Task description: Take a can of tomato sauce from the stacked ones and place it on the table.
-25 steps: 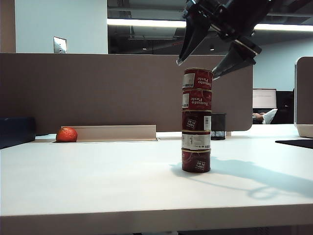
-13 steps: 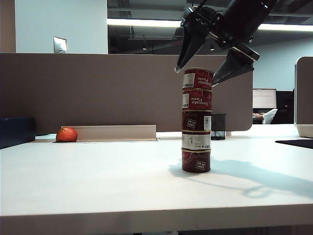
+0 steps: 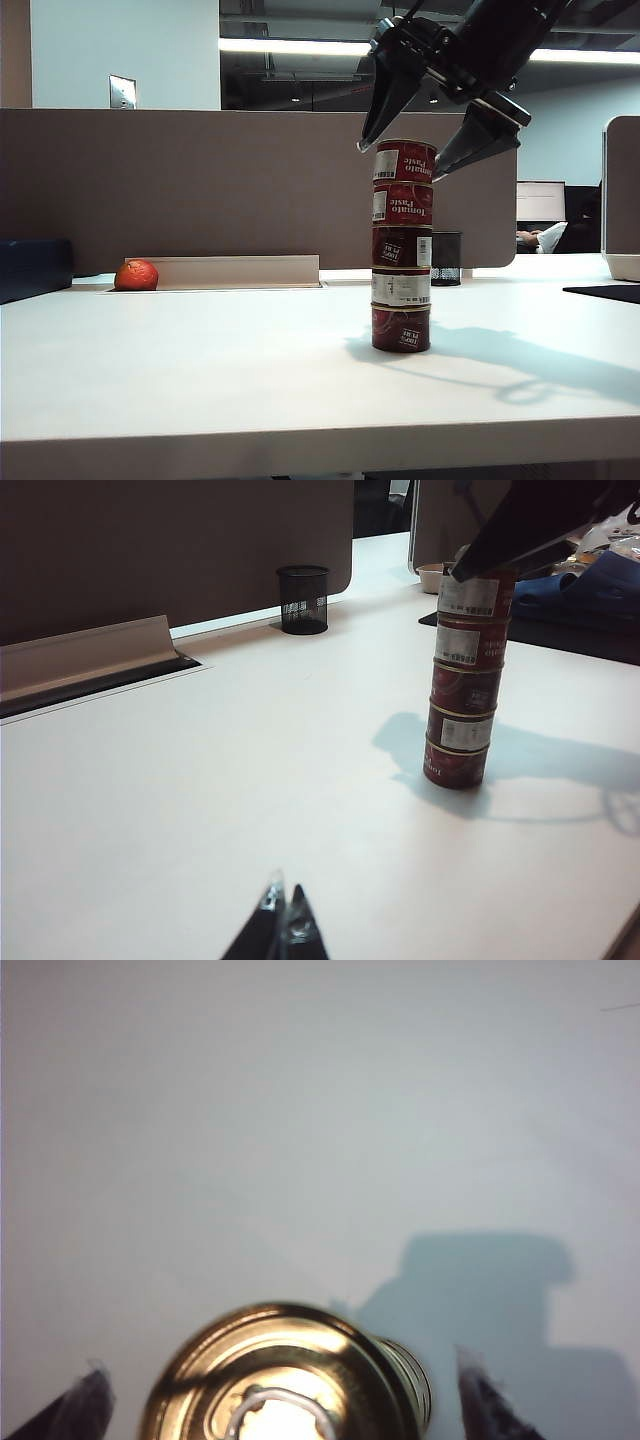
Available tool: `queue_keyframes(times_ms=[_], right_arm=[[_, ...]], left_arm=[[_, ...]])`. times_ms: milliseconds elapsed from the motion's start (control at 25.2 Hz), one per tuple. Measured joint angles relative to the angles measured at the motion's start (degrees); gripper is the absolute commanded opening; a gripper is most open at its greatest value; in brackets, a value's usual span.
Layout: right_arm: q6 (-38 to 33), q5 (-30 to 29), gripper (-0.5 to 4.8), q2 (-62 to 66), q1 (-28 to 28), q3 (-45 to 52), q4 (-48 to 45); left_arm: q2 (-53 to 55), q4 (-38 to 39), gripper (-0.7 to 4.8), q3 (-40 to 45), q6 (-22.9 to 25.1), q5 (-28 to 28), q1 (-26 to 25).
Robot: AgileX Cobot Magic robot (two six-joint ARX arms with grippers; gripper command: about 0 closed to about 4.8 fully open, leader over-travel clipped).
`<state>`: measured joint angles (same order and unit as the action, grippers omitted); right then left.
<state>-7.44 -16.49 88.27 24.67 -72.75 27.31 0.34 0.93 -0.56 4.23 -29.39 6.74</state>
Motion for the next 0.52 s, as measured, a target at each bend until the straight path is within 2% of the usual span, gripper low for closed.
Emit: queue_keyframes(times_ms=[357,516], right_arm=[[0.0,0.0,2.65,0.2,0.0,0.0,0.4],[0.0,0.0,2.6,0.2,0.0,-0.1,0.2]], left_arm=[[0.0,0.0,-0.06,0.0,0.0,0.0,0.0],[0.0,0.0,-0.06,0.0,0.0,0.0,0.0]])
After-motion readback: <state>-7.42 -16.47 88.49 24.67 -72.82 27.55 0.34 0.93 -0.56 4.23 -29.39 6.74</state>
